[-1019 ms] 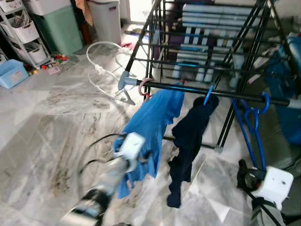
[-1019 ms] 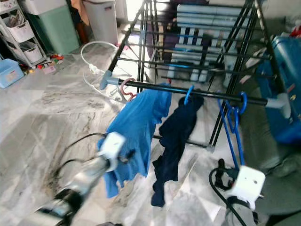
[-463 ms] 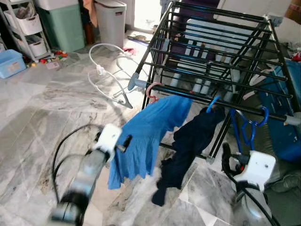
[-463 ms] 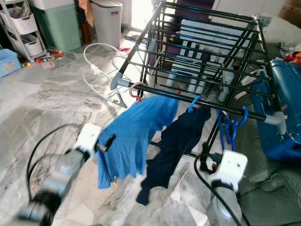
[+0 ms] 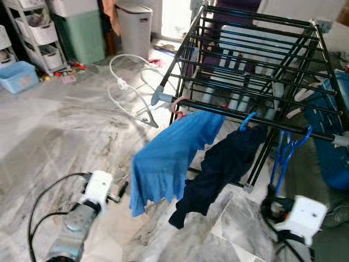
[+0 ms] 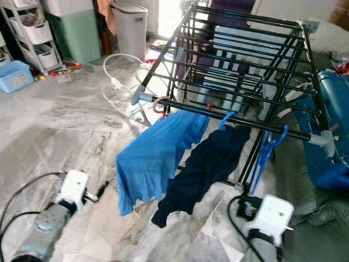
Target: Hang hanger
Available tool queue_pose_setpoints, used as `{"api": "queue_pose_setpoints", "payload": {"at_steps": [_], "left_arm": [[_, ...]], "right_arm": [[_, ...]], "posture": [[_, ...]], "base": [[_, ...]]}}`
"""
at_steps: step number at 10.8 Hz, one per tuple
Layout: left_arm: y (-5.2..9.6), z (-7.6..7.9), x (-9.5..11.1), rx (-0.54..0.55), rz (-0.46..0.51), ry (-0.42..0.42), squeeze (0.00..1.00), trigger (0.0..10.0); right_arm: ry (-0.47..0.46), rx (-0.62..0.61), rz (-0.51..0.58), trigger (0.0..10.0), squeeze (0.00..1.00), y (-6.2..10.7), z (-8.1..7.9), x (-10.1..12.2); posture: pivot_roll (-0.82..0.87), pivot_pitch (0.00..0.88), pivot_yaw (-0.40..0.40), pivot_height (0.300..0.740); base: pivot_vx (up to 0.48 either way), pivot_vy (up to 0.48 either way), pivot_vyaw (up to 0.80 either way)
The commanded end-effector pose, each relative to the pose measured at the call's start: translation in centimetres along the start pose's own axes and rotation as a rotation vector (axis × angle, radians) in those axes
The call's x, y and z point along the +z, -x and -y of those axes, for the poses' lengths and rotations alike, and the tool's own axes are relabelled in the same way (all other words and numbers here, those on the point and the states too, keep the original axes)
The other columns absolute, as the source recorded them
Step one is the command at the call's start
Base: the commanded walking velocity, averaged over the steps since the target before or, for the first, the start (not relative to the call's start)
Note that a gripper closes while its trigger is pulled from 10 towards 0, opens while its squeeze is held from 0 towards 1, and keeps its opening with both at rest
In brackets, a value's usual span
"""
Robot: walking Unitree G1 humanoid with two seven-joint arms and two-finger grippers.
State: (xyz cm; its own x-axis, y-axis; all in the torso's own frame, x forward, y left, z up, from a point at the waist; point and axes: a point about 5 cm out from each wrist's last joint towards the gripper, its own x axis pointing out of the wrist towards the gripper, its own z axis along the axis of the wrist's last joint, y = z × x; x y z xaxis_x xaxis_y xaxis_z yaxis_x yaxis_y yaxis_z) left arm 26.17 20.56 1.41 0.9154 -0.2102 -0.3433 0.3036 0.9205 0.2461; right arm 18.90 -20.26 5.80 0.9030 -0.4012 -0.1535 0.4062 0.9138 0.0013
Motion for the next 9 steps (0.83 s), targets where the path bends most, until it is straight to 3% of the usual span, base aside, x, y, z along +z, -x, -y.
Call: {"api": "queue_pose_setpoints", "payload": {"at_steps": [1, 3, 4, 5, 6, 8, 9], "left_arm": [[-0.1, 0.9, 0.0, -0.025, 0.024, -0.011, 0.0, 10.0], [-0.5, 1.8, 0.5, -0.051, 0.082, -0.014, 0.0, 10.0], [-0.7, 1.5, 0.7, -0.006, 0.086, -0.027, 0.0, 10.0], [-1.0, 1.3, 0.2, 0.006, 0.061, 0.041, 0.0, 10.0], [-1.4, 1.2, 0.4, 0.035, 0.078, 0.069, 0.0, 10.0], [-2.7, 2.3, 3.2, 0.031, 0.22, 0.144, 0.0, 10.0], [-3.4, 2.5, 6.8, 0.065, 0.351, 0.16, 0.0, 10.0]], "right_arm": [[0.018, 0.027, 0.037, 10.0, 1.0, 0.1, -0.1, 0.7], [0.008, 0.048, 0.056, 10.0, 1.0, -0.4, -0.3, 1.4], [0.017, 0.064, 0.073, 10.0, 1.0, -0.9, -0.5, 1.8], [0.019, 0.071, 0.08, 10.0, 1.0, -1.2, -0.6, 1.9], [0.015, 0.072, 0.084, 10.0, 0.21, -1.5, -0.8, 2.1], [0.028, 0.119, 0.088, 10.0, 0.17, -2.1, -1.8, 2.1], [0.034, 0.145, 0.09, 10.0, 0.09, -2.4, -2.3, 2.3]], "posture": [[0.07, 0.018, -0.093, 0.74], [0.07, 0.02, -0.091, 0.74], [0.07, 0.017, -0.087, 0.74], [0.07, 0.02, -0.083, 0.74], [0.08, 0.028, -0.091, 0.74], [0.1, 0.016, -0.117, 0.74], [0.1, 0.011, -0.132, 0.74]], "base": [[0.0, 0.0, 0.0], [0.0, 0.0, 0.0], [0.0, 0.0, 0.0], [0.0, 0.0, 0.0], [0.0, 0.0, 0.0], [0.0, 0.0, 0.0], [0.0, 0.0, 0.0]]}}
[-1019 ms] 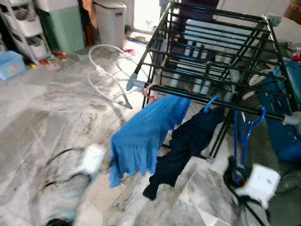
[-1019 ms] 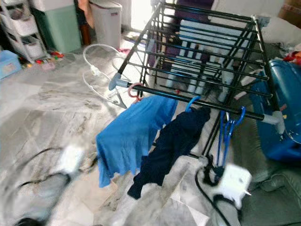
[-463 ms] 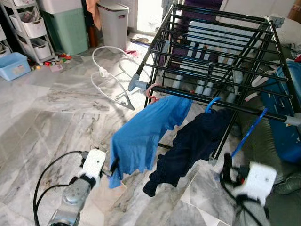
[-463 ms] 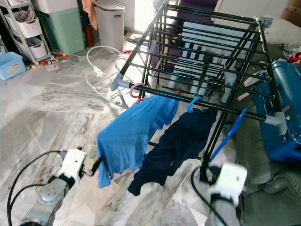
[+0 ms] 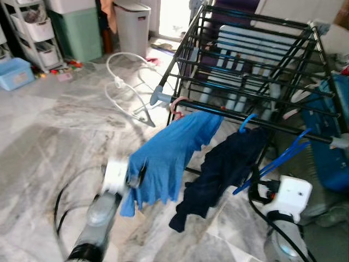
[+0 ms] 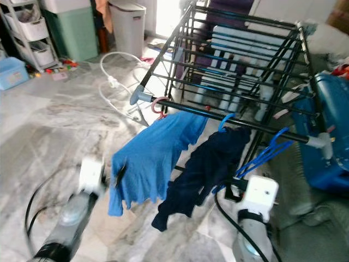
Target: Hang hanger
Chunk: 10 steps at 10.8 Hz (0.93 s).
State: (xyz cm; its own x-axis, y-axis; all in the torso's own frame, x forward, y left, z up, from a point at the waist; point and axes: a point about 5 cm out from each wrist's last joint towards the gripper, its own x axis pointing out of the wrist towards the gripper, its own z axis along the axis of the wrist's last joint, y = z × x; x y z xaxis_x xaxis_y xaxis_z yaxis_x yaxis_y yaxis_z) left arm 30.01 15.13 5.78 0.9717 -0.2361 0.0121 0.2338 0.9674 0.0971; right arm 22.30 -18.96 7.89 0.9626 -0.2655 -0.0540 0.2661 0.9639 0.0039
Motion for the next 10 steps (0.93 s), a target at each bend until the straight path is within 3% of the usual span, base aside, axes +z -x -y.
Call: {"api": "queue_pose_setpoints", "payload": {"at_steps": [1, 2, 3, 5, 6, 7, 8, 9, 10], "left_arm": [[-0.7, 0.3, 1.6, -0.024, 0.059, -0.002, 0.0, 10.0], [-0.3, 0.5, 2.8, -0.081, 0.115, -0.014, 0.0, 10.0], [1.0, 0.3, 3.4, -0.129, 0.192, -0.079, 0.0, 10.0], [-0.1, 0.8, 6.2, -0.104, 0.278, -0.079, 0.0, 10.0], [-1.7, 1.6, 8.8, -0.094, 0.341, -0.04, 0.0, 10.0], [-2.1, 2.0, 9.3, -0.131, 0.331, -0.018, 0.0, 10.0], [-1.8, 2.0, 8.8, -0.134, 0.309, -0.016, 0.0, 10.0], [-1.4, 2.0, 6.0, -0.098, 0.156, -0.036, 0.0, 10.0], [-0.7, 1.5, 4.3, -0.094, 0.091, -0.06, 0.0, 10.0]], "right_arm": [[0.031, 0.013, -0.006, 10.0, 0.09, -0.3, 0.3, 0.0], [0.036, 0.019, -0.003, 10.0, 0.0, -0.4, 0.5, 0.1], [0.043, 0.008, -0.006, 10.0, 0.0, -0.3, 1.1, -0.2], [0.041, -0.013, -0.018, 10.0, 0.0, 0.0, 1.4, -0.6], [0.04, 0.006, -0.014, 10.0, 0.0, -0.2, 0.8, -0.5], [0.053, 0.024, -0.003, 10.0, 0.0, -0.4, 0.4, -0.4], [0.051, 0.018, -0.003, 10.0, 0.0, -0.4, 0.5, -0.4], [0.047, 0.006, -0.011, 10.0, 0.0, -0.2, 0.8, -0.7], [0.047, 0.007, -0.017, 10.0, 0.0, 0.1, 0.7, -0.8]], "posture": [[0.11, 0.015, -0.137, 0.74], [0.11, 0.026, -0.135, 0.74], [0.1, 0.033, -0.129, 0.74], [0.1, 0.028, -0.127, 0.74], [0.1, 0.019, -0.125, 0.74], [0.1, 0.014, -0.118, 0.74], [0.1, 0.012, -0.116, 0.74], [0.11, 0.014, -0.114, 0.74], [0.1, 0.014, -0.113, 0.74]], "base": [[0.0, 0.0, 0.0], [0.0, 0.0, 0.0], [0.0, 0.0, 0.0], [0.0, 0.0, 0.0], [0.0, 0.0, 0.0], [0.0, 0.0, 0.0], [0.0, 0.0, 0.0], [0.0, 0.0, 0.0], [0.0, 0.0, 0.0]]}}
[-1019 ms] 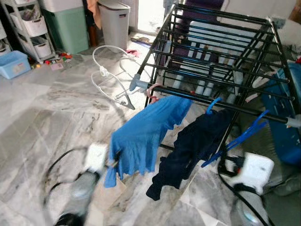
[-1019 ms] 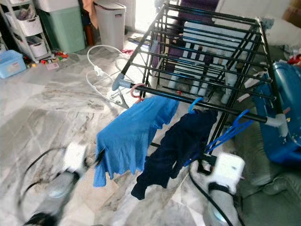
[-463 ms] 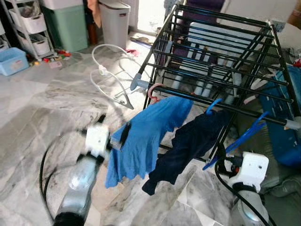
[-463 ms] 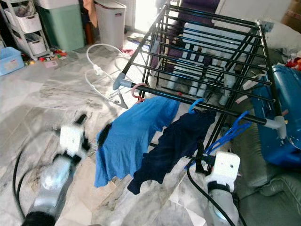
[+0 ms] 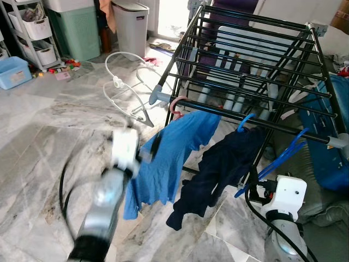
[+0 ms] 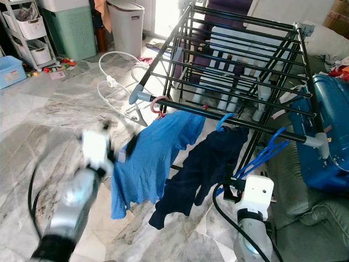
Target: Hang hanger
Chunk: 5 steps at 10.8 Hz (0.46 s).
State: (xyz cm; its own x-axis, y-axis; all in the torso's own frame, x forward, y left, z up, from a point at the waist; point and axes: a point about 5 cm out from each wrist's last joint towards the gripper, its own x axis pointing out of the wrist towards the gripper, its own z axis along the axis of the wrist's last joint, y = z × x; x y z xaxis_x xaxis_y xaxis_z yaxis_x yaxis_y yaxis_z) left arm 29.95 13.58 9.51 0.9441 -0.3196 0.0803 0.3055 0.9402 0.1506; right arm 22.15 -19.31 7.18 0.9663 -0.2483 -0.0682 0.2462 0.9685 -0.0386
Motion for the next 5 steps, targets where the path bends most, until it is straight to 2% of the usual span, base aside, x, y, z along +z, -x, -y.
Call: {"api": "queue_pose_setpoints", "payload": {"at_steps": [1, 2, 3, 5], "left_arm": [[0.1, 0.0, -0.2, -0.012, -0.018, -0.016, 0.0, 10.0], [0.5, -0.3, -0.7, -0.01, -0.036, -0.029, 0.0, 10.0], [1.4, -0.9, -1.5, 0.001, -0.081, -0.051, 0.0, 10.0], [2.6, -2.0, -2.5, 0.02, -0.132, -0.071, 0.0, 10.0]], "right_arm": [[0.0, -0.01, -0.003, 10.0, 0.0, 0.2, 0.3, -0.2], [-0.002, -0.01, -0.003, 10.0, 0.0, 0.4, 0.3, -0.2], [-0.011, -0.011, -0.004, 10.0, 0.0, 0.9, 0.5, -0.4], [-0.059, -0.024, 0.028, 10.0, 0.0, 1.7, 0.8, 0.4]], "posture": [[0.1, 0.019, -0.114, 0.74], [0.11, 0.02, -0.111, 0.74], [0.11, 0.015, -0.111, 0.74], [0.12, 0.012, -0.112, 0.74]], "base": [[0.0, 0.0, 0.0], [0.0, 0.0, 0.0], [0.0, 0.0, 0.0], [0.0, 0.0, 0.0]]}}
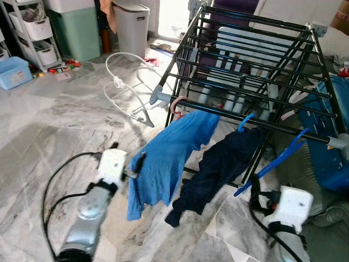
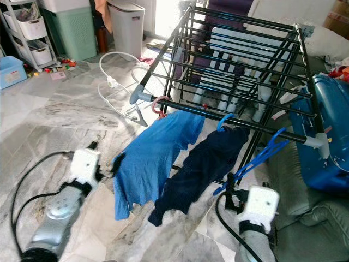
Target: Hang hanger
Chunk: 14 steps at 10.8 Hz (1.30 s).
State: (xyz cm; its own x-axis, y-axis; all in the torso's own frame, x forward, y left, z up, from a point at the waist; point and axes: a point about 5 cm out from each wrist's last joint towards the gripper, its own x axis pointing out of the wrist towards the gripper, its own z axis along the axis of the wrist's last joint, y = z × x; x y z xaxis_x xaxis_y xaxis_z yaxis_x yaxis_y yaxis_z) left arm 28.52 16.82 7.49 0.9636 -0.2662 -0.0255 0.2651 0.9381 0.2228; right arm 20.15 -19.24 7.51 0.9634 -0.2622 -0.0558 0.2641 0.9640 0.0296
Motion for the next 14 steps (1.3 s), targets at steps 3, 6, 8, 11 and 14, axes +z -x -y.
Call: {"api": "queue_pose_setpoints", "payload": {"at_steps": [3, 6, 8, 11, 14], "left_arm": [[-0.2, 0.4, -0.7, -0.041, -0.035, -0.009, 0.0, 10.0], [-2.3, 1.7, -0.7, -0.14, -0.052, -0.017, 0.0, 10.0], [-3.3, 2.8, -0.9, -0.204, -0.072, 0.008, 0.0, 10.0], [-3.5, 3.0, -1.7, -0.163, -0.112, 0.028, 0.0, 10.0], [-1.7, 1.6, -3.4, -0.117, -0.146, 0.01, 0.0, 10.0]], "right_arm": [[-0.017, -0.034, 0.075, 10.0, 0.0, 1.4, 0.7, 2.0], [0.011, -0.058, 0.09, 10.0, 0.0, 2.7, 1.2, 2.8], [0.042, -0.116, 0.069, 10.0, 0.0, 4.0, 1.6, 2.6], [0.049, -0.145, 0.06, 10.0, 0.0, 4.4, 0.8, 2.2], [-0.002, -0.127, 0.046, 10.0, 0.0, 4.0, 0.6, 1.7]], "posture": [[0.1, 0.009, -0.086, 0.74], [0.02, 0.0, 0.004, 0.74], [-0.03, 0.0, 0.027, 0.74], [-0.06, 0.0, -0.017, 0.74], [-0.03, 0.0, -0.032, 0.74]], "base": [[0.0, 0.0, 0.0], [0.0, 0.0, 0.0], [0.0, 0.0, 0.0], [0.0, 0.0, 0.0], [0.0, 0.0, 0.0]]}}
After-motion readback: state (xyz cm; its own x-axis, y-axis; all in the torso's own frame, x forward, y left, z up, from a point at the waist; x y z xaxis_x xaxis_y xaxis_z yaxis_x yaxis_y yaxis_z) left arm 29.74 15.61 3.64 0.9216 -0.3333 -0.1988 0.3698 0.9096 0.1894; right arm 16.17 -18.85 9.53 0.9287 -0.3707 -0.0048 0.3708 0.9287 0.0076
